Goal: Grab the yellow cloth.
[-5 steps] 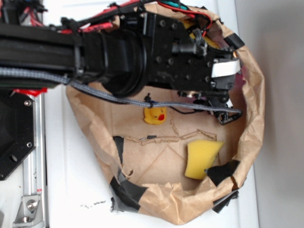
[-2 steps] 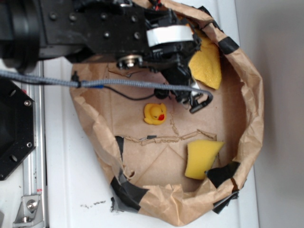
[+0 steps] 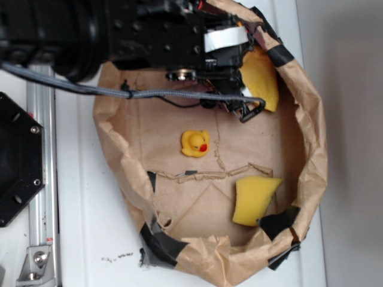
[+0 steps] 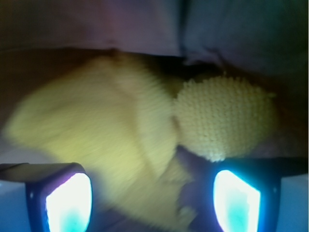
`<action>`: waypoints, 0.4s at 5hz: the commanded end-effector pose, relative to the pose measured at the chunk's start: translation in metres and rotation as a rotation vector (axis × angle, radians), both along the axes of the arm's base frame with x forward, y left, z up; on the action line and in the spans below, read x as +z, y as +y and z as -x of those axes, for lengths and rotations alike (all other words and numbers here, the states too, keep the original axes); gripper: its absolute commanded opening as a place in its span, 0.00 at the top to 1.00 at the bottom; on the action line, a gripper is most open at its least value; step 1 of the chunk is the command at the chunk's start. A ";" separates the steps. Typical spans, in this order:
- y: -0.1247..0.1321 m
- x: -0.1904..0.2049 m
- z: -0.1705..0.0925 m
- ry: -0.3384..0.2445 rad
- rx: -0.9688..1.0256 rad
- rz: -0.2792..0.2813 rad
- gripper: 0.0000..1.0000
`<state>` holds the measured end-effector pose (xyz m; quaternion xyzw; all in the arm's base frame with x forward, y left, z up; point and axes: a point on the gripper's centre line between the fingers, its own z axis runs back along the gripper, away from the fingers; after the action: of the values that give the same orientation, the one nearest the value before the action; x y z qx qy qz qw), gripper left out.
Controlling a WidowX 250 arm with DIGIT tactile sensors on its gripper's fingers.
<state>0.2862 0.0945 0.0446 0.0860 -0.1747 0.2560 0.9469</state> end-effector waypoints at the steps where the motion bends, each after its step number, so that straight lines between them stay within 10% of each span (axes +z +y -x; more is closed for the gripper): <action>1: -0.012 0.004 -0.019 -0.051 -0.035 -0.017 0.00; 2: -0.026 0.002 -0.033 -0.063 -0.086 0.016 1.00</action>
<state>0.3095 0.0640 0.0318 0.0682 -0.1784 0.2265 0.9551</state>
